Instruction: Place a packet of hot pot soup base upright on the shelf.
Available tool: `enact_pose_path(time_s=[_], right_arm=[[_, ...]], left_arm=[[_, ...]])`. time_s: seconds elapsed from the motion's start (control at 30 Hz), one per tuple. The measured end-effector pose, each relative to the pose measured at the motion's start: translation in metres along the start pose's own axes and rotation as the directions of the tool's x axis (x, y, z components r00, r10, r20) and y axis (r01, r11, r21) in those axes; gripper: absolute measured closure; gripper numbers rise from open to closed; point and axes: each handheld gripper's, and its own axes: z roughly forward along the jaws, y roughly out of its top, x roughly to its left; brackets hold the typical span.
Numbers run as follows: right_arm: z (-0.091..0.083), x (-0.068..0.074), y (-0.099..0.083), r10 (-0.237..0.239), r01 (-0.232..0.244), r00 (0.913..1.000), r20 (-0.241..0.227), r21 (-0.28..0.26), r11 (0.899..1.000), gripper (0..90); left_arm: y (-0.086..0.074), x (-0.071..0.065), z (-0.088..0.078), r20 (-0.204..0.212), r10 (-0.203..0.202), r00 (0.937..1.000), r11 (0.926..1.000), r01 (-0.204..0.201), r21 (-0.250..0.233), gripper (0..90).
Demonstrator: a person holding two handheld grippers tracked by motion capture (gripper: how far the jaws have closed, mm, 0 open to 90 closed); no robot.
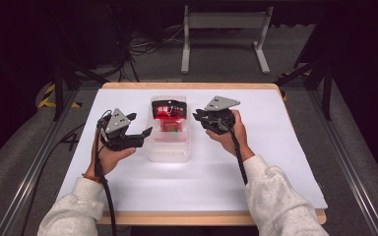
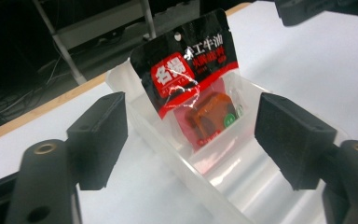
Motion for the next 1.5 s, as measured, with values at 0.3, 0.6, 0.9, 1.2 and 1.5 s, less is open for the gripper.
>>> enact_pose_path(time_s=[0.3, 0.6, 0.9, 1.2, 1.5], right_arm=[[-0.018, -0.011, -0.01, -0.034, 0.033, 0.999, 0.028, 0.041, 0.999, 77.4], [-0.036, -0.02, -0.02, -0.052, 0.048, 0.9972, 0.054, 0.066, 0.997, 74.2], [-0.048, -0.025, -0.032, -0.07, 0.063, 0.9953, 0.067, 0.099, 0.993, 69.1], [-0.064, -0.029, -0.046, -0.096, 0.085, 0.9921, 0.081, 0.131, 0.988, 60.7], [-0.078, -0.027, -0.061, -0.122, 0.108, 0.9895, 0.077, 0.166, 0.98, 54.6]], left_arm=[[-0.012, -0.014, -0.017, 0.006, 0.057, 0.9984, 0.9979, -0.057, 0.03, 16.1], [-0.03, -0.029, -0.023, 0.024, 0.07, 0.9972, 0.9952, -0.072, 0.066, 11.4], [-0.046, -0.04, -0.024, 0.035, 0.086, 0.9957, 0.9905, -0.089, 0.104, 9.3], [-0.068, -0.048, -0.02, 0.06, 0.087, 0.9944, 0.9825, -0.095, 0.16, 6.8], [-0.082, -0.049, -0.02, 0.073, 0.076, 0.9944, 0.9791, -0.089, 0.183, 6.1]])
